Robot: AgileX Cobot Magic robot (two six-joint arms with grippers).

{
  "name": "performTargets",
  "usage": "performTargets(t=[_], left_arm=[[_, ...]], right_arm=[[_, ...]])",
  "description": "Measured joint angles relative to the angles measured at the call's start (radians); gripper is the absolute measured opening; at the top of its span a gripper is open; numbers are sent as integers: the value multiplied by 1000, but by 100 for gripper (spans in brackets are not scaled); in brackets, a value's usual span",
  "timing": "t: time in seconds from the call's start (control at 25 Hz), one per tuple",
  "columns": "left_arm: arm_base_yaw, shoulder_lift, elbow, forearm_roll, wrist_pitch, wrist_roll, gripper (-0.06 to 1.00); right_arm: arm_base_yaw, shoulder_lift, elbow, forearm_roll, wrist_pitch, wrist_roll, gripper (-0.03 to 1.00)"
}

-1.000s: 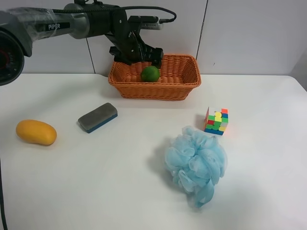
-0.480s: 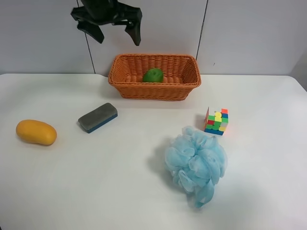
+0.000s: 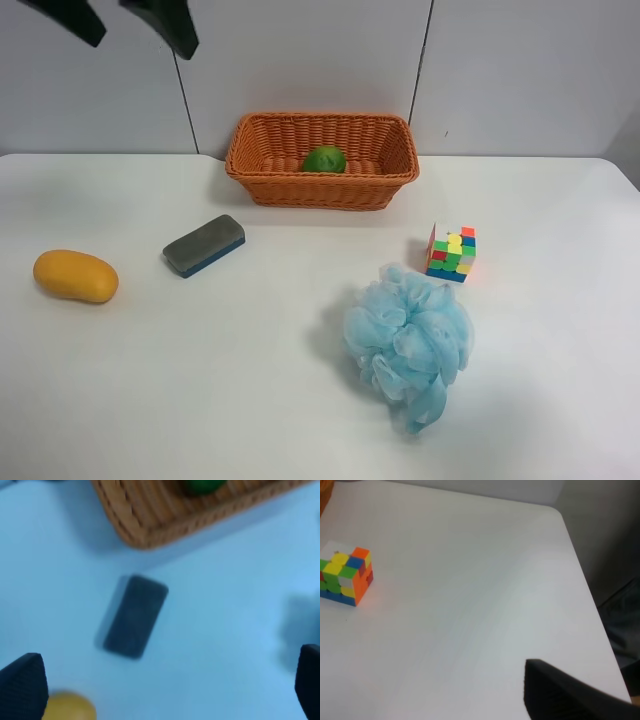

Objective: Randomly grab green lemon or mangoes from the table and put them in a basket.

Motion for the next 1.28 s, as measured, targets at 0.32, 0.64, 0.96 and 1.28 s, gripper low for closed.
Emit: performTargets(t=[0.32,0.64,0.96,1.28], left_arm=[[0,-483,521,-2,-96,-1,99],[0,-864,816,1,-78,-3,99],[140,-1145,985,42,-78,-4,99],[338,-1339,1109,22,-115,-4,99]], right_arm=[[0,0,0,0,0,0,99],[0,0,0,0,0,0,99],[0,0,0,0,0,0,99],[0,0,0,0,0,0,99]])
